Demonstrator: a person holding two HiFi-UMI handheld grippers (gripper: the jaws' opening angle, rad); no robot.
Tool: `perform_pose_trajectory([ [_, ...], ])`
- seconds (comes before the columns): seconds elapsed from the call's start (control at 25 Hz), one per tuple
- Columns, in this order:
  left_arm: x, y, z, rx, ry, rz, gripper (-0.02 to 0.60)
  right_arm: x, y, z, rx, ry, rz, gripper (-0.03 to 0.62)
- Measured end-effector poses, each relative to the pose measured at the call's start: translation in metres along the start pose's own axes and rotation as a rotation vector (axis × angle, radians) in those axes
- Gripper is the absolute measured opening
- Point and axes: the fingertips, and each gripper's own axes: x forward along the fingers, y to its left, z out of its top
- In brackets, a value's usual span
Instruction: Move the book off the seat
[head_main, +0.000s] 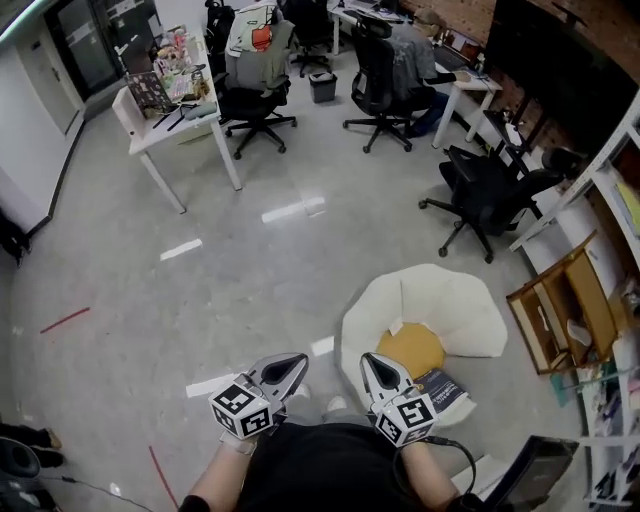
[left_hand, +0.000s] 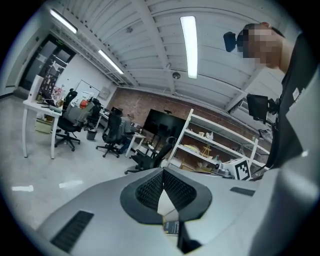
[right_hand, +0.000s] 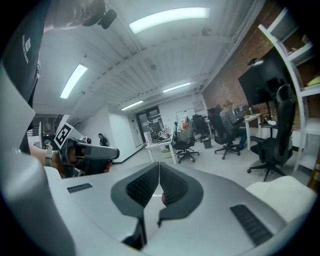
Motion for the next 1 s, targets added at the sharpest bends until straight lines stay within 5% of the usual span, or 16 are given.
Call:
perform_pose_trajectory([
  [0.52, 0.107, -0.057, 0.003, 0.058, 0.228, -0.442, 0.003, -0.085, -0.067, 0.000, 0.136, -0.122, -0.460, 0.014],
  [1.0, 0.159, -0.139, -0.035, 0.073, 0.404, -0.810, 0.003, -0.190, -0.073, -0.021, 0.192, -0.174, -0.875, 0.014],
])
